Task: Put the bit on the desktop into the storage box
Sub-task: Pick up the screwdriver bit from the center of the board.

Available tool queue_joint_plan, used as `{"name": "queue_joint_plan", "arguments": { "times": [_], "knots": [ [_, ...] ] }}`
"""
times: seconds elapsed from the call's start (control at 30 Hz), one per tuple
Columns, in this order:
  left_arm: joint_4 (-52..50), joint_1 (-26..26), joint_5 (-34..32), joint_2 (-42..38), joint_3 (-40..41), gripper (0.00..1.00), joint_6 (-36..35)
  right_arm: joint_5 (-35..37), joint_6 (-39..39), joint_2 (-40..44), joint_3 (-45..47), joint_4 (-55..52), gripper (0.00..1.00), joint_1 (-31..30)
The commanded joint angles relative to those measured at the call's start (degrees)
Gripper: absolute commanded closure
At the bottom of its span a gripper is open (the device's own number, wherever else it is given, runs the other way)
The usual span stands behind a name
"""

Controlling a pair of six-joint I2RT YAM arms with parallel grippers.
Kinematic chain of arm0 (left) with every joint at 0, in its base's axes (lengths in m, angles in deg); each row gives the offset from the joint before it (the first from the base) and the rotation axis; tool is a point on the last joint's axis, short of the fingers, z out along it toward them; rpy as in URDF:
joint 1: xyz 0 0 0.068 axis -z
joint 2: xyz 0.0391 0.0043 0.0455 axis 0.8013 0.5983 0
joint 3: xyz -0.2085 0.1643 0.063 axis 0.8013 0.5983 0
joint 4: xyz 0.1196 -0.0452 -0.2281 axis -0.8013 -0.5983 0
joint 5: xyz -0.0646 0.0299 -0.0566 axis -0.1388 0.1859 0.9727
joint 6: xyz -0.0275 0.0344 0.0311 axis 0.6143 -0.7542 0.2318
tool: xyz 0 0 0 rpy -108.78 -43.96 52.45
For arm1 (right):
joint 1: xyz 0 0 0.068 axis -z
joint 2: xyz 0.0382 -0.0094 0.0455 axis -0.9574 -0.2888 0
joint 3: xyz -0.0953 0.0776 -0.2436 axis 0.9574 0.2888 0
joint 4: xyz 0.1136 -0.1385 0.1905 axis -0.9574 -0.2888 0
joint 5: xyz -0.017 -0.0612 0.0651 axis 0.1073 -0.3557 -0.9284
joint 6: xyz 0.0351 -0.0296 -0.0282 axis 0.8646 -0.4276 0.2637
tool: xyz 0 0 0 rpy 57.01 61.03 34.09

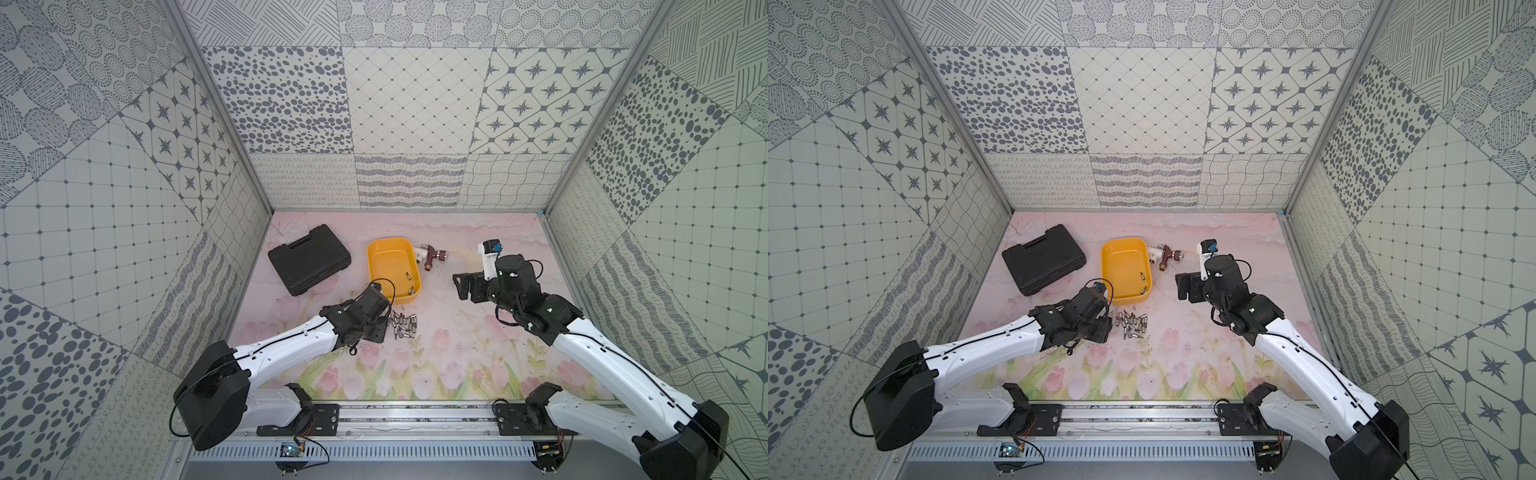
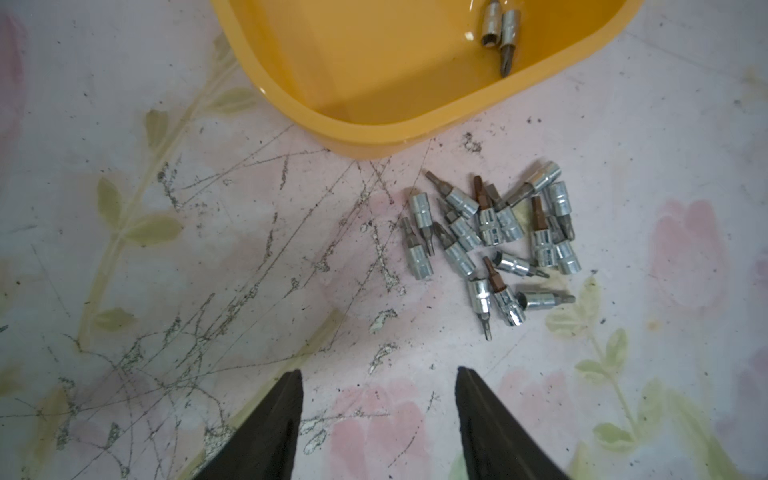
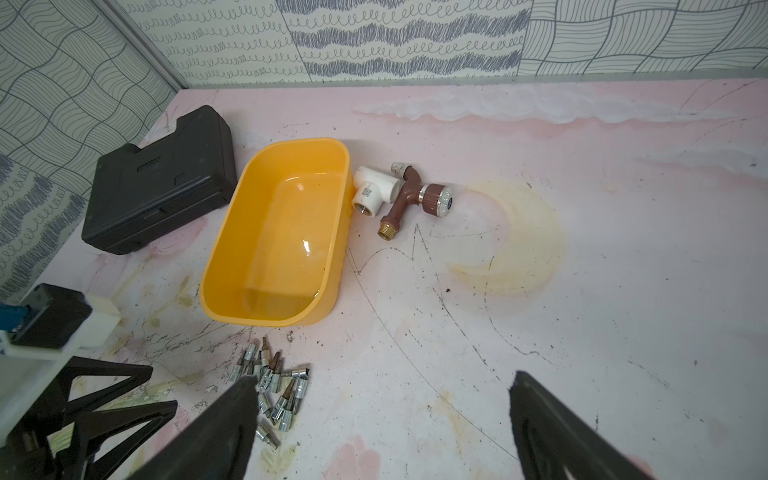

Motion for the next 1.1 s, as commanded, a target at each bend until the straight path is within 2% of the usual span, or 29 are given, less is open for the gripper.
{"name": "queue_joint_plan", "arguments": {
  "times": [0.0, 0.37, 1.07],
  "knots": [
    [3.35, 1.14, -1.57, 2.67, -0.08, 0.39, 3.08, 0.93, -0.46, 0.32, 0.27, 2.05, 0.03, 0.11],
    [6.48, 1.9, -0.39, 9.67, -1.64, 0.49, 2.28, 1.46, -0.47, -0.25, 0.37, 2.08, 0.03, 0.16],
    [8.76, 1.97, -0.8, 18.56, -4.13, 0.56, 3.73, 2.16, -0.57, -0.14, 0.68, 2.09, 0.03, 0.25]
  ]
}}
